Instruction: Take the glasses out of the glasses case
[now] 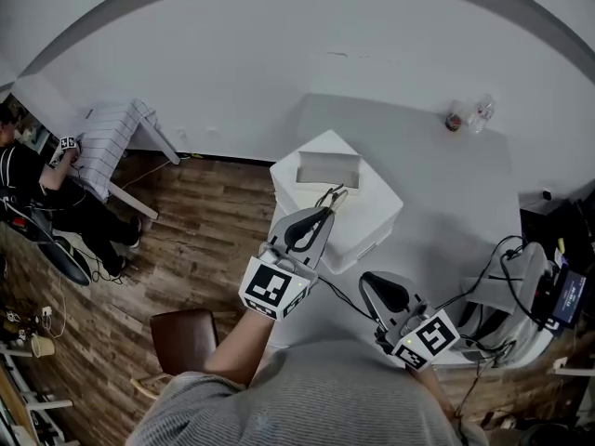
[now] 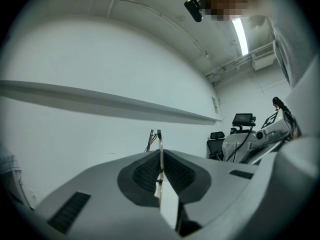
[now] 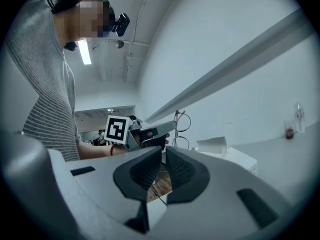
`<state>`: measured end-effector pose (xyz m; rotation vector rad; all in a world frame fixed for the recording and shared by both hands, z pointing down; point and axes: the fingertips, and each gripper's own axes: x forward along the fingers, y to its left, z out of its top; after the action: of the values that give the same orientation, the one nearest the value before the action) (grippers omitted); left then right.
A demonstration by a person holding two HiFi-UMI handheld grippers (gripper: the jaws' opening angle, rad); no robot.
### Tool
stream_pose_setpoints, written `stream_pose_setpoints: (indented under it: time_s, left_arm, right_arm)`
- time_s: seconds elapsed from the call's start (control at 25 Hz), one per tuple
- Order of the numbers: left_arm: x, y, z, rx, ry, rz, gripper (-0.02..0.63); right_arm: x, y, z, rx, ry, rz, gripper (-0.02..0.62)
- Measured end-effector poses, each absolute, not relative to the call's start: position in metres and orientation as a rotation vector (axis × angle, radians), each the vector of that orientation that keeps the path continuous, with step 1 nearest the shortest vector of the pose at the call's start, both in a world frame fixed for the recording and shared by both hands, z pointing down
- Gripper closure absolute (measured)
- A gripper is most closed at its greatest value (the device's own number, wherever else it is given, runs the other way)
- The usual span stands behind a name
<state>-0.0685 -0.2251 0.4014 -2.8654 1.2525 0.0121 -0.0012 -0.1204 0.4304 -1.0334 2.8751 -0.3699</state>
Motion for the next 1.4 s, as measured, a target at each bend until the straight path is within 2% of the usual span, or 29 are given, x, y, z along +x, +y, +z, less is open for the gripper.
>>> stream_pose_setpoints:
  time_s: [0.84, 1.4]
  left_arm:
    - [-0.053, -0.167, 0.375, -2.874, 1.128, 0.146, 0.581]
    - [-0.043, -0.163, 0.380, -2.890, 1.075, 0.124, 0.581]
  right_arm:
    - [-0.002, -0.122, 0.417, -1.063, 2.857, -0.329, 0.578]
    - [0.007, -0.129, 0.412, -1.142, 2.847, -0.287, 0.578]
